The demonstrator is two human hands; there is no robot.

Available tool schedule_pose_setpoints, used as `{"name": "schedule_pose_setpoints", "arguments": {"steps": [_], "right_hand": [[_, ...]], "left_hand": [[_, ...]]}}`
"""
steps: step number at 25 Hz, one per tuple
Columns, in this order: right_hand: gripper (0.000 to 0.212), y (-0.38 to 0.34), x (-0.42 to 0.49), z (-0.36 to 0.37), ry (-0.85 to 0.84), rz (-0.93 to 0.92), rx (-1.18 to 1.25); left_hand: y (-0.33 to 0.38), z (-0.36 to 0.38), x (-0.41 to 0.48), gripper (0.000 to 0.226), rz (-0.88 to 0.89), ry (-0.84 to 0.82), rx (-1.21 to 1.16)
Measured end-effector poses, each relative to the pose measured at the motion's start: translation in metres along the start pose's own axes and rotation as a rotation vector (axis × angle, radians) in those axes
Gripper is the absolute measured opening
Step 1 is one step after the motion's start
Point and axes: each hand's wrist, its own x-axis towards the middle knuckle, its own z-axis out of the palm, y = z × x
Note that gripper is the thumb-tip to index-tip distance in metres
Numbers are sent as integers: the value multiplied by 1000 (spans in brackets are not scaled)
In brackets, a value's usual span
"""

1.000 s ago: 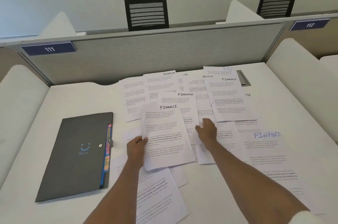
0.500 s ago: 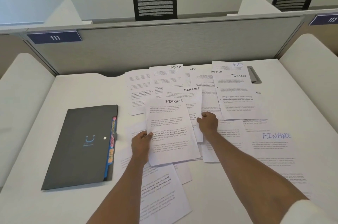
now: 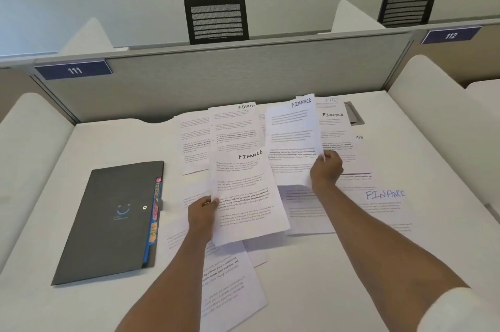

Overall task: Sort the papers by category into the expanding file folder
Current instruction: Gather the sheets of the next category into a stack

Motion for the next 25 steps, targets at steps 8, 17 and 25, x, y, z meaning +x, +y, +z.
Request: {"name": "schedule_pose_setpoints", "arguments": {"steps": [8, 17, 25], "right_hand": [[17, 1, 20, -46, 152, -6, 138], [14, 84, -3, -58, -453, 95, -74], [6, 112, -46, -52, -497, 17, -214]], "left_hand": [[-8, 26, -38, 16, -4, -43, 56], [-10, 56, -63, 27, -30, -102, 101], [-17, 59, -67, 16, -43, -101, 45]]}}
